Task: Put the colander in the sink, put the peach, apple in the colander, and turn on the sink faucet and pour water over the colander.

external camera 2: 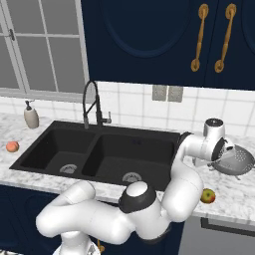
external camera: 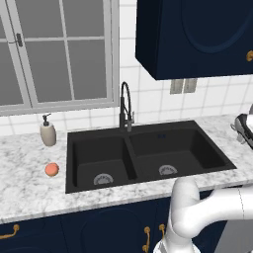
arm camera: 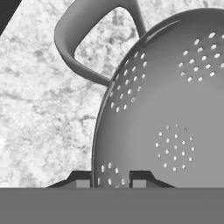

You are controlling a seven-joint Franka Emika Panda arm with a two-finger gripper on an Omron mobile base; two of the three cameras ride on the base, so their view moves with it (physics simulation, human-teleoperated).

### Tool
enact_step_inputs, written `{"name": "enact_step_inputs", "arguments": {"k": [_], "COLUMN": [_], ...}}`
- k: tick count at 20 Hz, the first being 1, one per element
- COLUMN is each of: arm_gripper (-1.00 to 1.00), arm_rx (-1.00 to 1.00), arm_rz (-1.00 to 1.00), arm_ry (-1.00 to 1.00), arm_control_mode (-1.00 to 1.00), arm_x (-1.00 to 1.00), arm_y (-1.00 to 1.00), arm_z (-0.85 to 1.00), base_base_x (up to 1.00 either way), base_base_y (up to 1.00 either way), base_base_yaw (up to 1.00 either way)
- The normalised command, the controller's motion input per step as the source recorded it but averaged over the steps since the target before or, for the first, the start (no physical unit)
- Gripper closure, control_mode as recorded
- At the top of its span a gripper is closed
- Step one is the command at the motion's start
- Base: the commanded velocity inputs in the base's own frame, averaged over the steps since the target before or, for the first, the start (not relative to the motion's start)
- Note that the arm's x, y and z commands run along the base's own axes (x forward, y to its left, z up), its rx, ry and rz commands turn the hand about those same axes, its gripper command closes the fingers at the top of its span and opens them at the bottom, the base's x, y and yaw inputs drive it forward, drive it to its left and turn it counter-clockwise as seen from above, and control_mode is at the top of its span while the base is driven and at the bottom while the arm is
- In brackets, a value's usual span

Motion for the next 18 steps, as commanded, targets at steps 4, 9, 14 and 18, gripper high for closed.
{"name": "enact_step_inputs", "arguments": {"k": [4,9,14,18], "arm_gripper": [1.0,1.0,1.0,1.0], "arm_rx": [0.0,0.0,-0.02,-0.05], "arm_rz": [0.0,0.0,0.0,0.02], "arm_ry": [0.0,-0.05,-0.13,-0.13], "arm_control_mode": [-1.0,-1.0,-1.0,-1.0], "arm_x": [-0.08,-0.24,-0.32,-0.51], "arm_y": [0.01,0.0,0.03,0.3], "arm_z": [0.07,0.5,0.43,0.43], "base_base_x": [0.0,0.0,0.0,0.0], "base_base_y": [0.0,0.0,0.0,0.0], "base_base_yaw": [0.0,0.0,0.0,0.0]}}
